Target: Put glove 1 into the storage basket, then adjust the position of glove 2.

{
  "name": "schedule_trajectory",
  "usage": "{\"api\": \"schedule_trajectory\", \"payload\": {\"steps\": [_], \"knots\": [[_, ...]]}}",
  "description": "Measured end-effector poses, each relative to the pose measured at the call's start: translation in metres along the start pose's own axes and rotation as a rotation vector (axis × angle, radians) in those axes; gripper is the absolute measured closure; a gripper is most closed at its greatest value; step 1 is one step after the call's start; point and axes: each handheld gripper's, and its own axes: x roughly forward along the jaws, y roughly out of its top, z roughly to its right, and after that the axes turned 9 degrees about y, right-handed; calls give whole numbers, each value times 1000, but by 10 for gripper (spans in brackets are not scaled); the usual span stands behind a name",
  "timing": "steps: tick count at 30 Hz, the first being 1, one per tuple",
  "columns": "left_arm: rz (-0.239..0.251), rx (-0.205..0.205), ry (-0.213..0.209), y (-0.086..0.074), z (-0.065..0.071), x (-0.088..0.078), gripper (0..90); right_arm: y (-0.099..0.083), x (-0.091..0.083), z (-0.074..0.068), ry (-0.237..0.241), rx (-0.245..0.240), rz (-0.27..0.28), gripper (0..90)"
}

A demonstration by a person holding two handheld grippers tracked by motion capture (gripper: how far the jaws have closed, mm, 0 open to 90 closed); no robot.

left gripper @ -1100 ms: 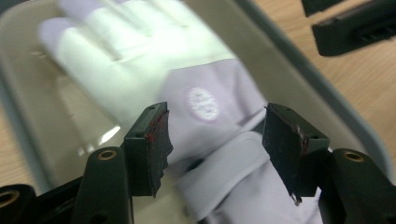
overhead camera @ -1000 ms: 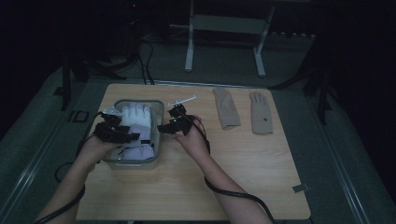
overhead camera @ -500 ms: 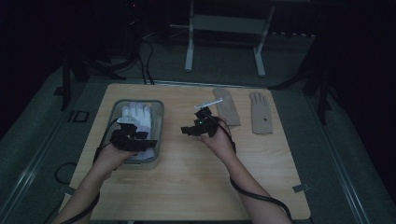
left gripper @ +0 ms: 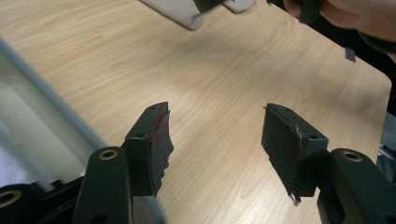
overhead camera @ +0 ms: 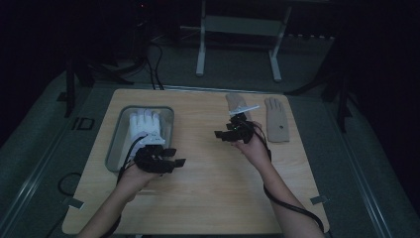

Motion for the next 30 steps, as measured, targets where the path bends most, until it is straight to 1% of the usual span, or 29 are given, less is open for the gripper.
{"api": "schedule_trajectory", "payload": {"steps": [3, 5, 7, 9, 11, 13, 15, 17, 18, 20, 21, 22, 24, 26, 28, 30], "knots": [[6, 9, -5, -5, 8, 6, 426, -3, -7, 10, -23, 11, 0, 365], [8, 5, -5, -6, 10, 7, 426, -5, -10, 16, -44, 8, -3, 366], [16, 11, -7, -11, 17, 12, 427, -7, -13, 22, -54, 13, -4, 365], [24, 24, -5, -14, 23, 15, 427, -9, -15, 29, -70, 14, -7, 365], [31, 51, 16, -18, 31, 19, 427, -11, -17, 36, -85, 9, -4, 365], [31, 67, 16, -22, 37, 24, 427, -12, -18, 43, -96, 1, -4, 365], [27, 72, 4, -27, 43, 29, 427, -12, -19, 51, -120, 0, -3, 368], [26, 68, -12, -33, 46, 35, 427, -12, -19, 59, -134, 0, 8, 368], [30, 68, -19, -35, 47, 37, 427, -12, -19, 63, -139, -1, 13, 368], [33, 59, -32, -40, 49, 41, 427, -12, -14, 70, -163, -4, 10, 377], [37, 55, -34, -43, 50, 42, 427, -11, -12, 73, -162, -6, 7, 384], [46, 53, -37, -45, 51, 43, 427, -11, -8, 77, -167, -13, 2, 384], [46, 54, -42, -48, 52, 45, 427, -9, 0, 84, -197, -19, -19, 384], [60, 53, -37, -51, 53, 45, 427, -7, 7, 91, -211, 0, -26, 382], [66, 45, -43, -53, 53, 44, 427, -5, 13, 98, -224, 14, -29, 375], [66, 41, -40, -55, 52, 44, 427, -2, 21, 105, -250, 14, -48, 364]]}}
